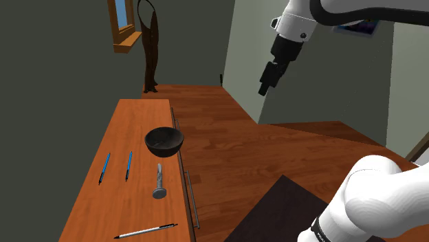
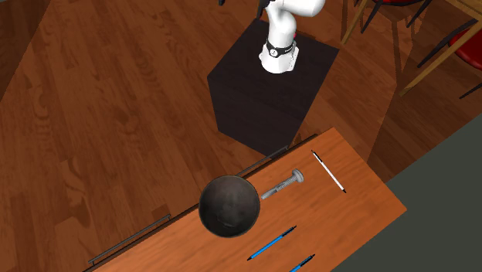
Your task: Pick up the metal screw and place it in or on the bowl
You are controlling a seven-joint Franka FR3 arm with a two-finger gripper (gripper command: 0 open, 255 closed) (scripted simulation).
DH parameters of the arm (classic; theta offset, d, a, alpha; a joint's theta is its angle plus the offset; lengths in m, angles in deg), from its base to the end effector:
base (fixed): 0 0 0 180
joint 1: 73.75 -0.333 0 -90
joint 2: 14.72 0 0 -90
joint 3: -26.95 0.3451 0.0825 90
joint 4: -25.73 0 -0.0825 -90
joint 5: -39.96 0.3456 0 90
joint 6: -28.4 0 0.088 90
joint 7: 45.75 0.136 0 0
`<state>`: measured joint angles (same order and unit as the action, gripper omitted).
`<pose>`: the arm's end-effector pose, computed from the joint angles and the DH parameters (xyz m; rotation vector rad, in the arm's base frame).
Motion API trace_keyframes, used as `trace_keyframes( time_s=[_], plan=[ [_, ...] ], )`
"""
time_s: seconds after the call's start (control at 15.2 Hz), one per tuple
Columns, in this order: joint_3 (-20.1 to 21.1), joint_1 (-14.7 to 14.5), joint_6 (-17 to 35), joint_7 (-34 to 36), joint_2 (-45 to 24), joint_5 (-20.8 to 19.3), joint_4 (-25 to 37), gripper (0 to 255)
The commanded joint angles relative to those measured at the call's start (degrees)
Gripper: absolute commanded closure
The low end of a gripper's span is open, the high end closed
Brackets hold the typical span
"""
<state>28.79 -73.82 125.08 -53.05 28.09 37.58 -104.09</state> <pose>0.2764 0.0080 0.6234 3.0501 0.2374 0.2531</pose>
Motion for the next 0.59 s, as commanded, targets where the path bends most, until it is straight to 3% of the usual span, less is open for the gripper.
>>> trace_keyframes(
  time_s=[0.0,0.53],
  plan=[
    [0.00,0.00,0.00,0.00,0.00,0.00,0.00,0],
    [6.54,-0.03,11.24,13.16,-5.87,5.03,-7.04,0]
  ],
)
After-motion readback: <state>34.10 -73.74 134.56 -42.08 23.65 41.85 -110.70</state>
